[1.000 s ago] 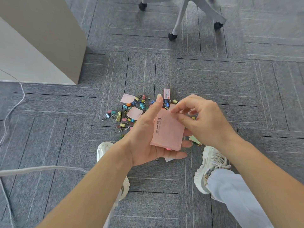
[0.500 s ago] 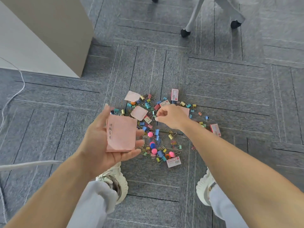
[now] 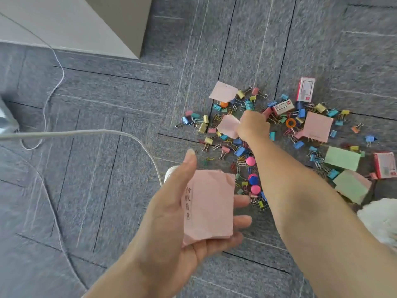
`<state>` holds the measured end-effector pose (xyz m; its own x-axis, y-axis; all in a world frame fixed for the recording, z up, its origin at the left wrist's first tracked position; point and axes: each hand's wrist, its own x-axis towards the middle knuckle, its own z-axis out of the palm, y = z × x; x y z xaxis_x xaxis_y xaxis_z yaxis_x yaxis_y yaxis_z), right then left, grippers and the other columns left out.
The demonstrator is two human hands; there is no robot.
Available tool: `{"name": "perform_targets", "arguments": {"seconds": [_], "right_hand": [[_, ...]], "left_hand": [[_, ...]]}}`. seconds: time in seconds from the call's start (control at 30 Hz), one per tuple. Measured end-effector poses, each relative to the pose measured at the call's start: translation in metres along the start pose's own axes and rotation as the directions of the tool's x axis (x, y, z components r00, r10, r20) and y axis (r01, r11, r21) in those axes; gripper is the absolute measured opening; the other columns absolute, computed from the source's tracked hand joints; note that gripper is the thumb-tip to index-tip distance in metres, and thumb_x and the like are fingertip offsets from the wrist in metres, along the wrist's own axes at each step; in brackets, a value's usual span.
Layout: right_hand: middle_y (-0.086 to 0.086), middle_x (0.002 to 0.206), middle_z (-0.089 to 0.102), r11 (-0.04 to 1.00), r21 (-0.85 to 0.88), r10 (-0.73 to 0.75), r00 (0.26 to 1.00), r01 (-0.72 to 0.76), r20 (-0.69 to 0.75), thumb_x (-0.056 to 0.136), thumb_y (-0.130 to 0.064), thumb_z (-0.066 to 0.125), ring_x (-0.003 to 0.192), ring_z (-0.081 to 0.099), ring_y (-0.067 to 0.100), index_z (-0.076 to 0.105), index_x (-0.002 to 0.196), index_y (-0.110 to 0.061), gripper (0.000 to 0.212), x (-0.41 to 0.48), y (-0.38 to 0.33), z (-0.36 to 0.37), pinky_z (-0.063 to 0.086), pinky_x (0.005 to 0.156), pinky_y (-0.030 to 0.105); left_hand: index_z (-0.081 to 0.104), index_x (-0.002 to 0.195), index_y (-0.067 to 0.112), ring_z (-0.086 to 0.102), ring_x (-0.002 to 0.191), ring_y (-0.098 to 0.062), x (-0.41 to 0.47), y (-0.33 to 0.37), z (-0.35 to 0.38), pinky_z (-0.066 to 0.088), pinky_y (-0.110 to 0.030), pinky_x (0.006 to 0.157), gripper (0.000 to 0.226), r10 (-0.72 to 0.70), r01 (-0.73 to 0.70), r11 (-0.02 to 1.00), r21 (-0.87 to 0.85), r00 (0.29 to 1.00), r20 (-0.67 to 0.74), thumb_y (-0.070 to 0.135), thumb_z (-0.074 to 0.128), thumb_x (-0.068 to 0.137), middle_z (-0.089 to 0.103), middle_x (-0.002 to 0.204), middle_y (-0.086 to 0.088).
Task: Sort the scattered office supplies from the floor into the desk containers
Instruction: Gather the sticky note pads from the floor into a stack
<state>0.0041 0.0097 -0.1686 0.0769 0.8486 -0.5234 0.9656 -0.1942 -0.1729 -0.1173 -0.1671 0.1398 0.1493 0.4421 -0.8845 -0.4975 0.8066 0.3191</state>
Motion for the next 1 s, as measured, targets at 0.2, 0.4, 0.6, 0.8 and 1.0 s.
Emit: {"name": "perform_targets", "arguments": {"seconds": [0.2, 0.4, 0.6, 0.8, 1.0], "right_hand": [[0.008, 0.091, 0.069, 0.911, 0.403, -0.091, 0.996, 0.089, -0.014, 0.089, -0.013, 0.062, 0.087, 0.061, 0.027, 0.069, 0.085, -0.011, 0.009, -0.044, 0.021, -0.055, 0.05, 0.077, 0.035], [0.002, 0.065, 0.057, 0.44, 0.897, -0.005, 0.999, 0.044, -0.047, 0.089, -0.005, 0.066, 0.059, 0.049, 0.017, 0.061, 0.076, -0.015, 0.017, -0.159, 0.051, -0.243, 0.039, 0.06, 0.031], [0.001, 0.072, 0.068, 0.101, 0.989, -0.21, 0.974, 0.108, -0.085, 0.084, -0.012, 0.067, 0.064, 0.062, 0.015, 0.061, 0.082, -0.014, 0.006, -0.315, 0.101, -0.368, 0.055, 0.065, 0.027], [-0.003, 0.073, 0.07, 0.51, 0.808, -0.332, 0.934, 0.296, -0.133, 0.086, -0.005, 0.071, 0.069, 0.064, 0.008, 0.069, 0.082, -0.013, 0.01, -0.349, 0.108, -0.351, 0.053, 0.067, 0.019], [0.002, 0.071, 0.064, 0.57, 0.777, -0.304, 0.947, 0.268, -0.103, 0.09, 0.002, 0.065, 0.054, 0.057, -0.003, 0.066, 0.082, -0.008, 0.013, -0.336, 0.108, -0.348, 0.045, 0.047, 0.01]], "left_hand": [[0.068, 0.115, 0.004, 0.063, 0.096, -0.04, -0.011, 0.015, 0.022, 0.044, -0.06, 0.1, 0.083, 0.048, -0.049, 0.997, 0.054, 0.999, 0.019, 0.069, 0.054, 0.065, 0.07, 0.111, -0.025], [0.065, 0.123, 0.006, 0.064, 0.101, -0.044, -0.043, 0.025, 0.064, 0.041, -0.063, 0.104, 0.084, 0.125, -0.138, 0.988, 0.062, 0.976, 0.178, 0.071, 0.051, 0.072, 0.069, 0.115, -0.025], [0.068, 0.116, 0.003, 0.065, 0.103, -0.044, -0.063, 0.009, 0.098, 0.044, -0.058, 0.102, 0.08, 0.076, -0.08, 0.997, -0.002, 0.945, 0.319, 0.072, 0.044, 0.082, 0.068, 0.117, -0.025], [0.065, 0.126, 0.009, 0.062, 0.108, -0.049, -0.07, -0.011, 0.123, 0.044, -0.067, 0.095, 0.082, -0.046, 0.025, 0.998, 0.051, 0.89, 0.453, 0.073, 0.048, 0.077, 0.064, 0.126, -0.026], [0.062, 0.13, 0.01, 0.061, 0.113, -0.047, -0.07, -0.014, 0.14, 0.049, -0.068, 0.087, 0.085, -0.123, 0.093, 0.992, 0.084, 0.836, 0.535, 0.07, 0.054, 0.07, 0.061, 0.13, -0.025]]}}
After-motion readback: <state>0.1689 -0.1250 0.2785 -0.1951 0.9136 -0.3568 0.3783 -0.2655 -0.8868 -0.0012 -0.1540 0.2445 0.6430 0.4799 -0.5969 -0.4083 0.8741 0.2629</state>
